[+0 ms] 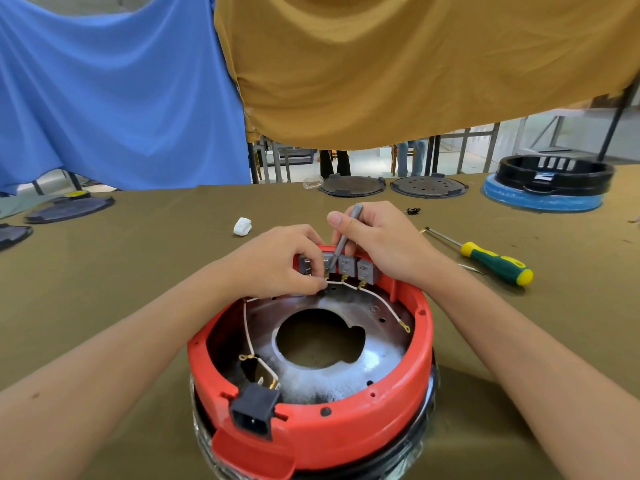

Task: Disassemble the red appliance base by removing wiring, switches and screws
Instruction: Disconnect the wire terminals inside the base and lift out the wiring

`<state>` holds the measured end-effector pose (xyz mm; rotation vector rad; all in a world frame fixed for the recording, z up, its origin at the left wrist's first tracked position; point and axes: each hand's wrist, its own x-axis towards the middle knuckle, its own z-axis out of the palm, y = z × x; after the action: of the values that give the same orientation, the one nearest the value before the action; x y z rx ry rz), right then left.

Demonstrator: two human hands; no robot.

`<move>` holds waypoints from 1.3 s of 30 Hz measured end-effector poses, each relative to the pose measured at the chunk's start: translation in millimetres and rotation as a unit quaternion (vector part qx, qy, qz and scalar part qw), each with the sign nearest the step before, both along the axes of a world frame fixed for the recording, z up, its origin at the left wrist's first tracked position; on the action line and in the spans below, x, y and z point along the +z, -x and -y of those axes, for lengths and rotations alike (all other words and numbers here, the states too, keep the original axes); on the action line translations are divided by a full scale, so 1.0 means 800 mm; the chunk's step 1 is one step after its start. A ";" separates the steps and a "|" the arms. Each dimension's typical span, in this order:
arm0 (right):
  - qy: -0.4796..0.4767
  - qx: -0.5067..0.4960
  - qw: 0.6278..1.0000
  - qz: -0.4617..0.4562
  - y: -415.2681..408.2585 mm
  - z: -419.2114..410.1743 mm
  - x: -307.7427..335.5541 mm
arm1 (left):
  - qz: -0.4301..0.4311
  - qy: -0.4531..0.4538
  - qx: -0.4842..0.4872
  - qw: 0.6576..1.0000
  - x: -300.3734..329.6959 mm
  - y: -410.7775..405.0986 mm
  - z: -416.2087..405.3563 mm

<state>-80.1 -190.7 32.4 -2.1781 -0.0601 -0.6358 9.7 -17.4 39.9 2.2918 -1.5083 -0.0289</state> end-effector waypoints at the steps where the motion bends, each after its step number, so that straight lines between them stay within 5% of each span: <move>1: 0.005 -0.001 1.000 0.003 0.001 -0.001 0.000 | 0.000 0.000 0.000 1.000 0.000 0.000 0.000; 39: -0.014 0.020 1.000 -0.015 -0.002 0.002 -0.002 | -0.017 0.000 -0.001 1.000 0.001 0.003 0.000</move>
<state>-78.8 -192.5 30.9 -2.1546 -0.0779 -0.5782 7.6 -17.1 40.7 2.2779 -1.4938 -0.0695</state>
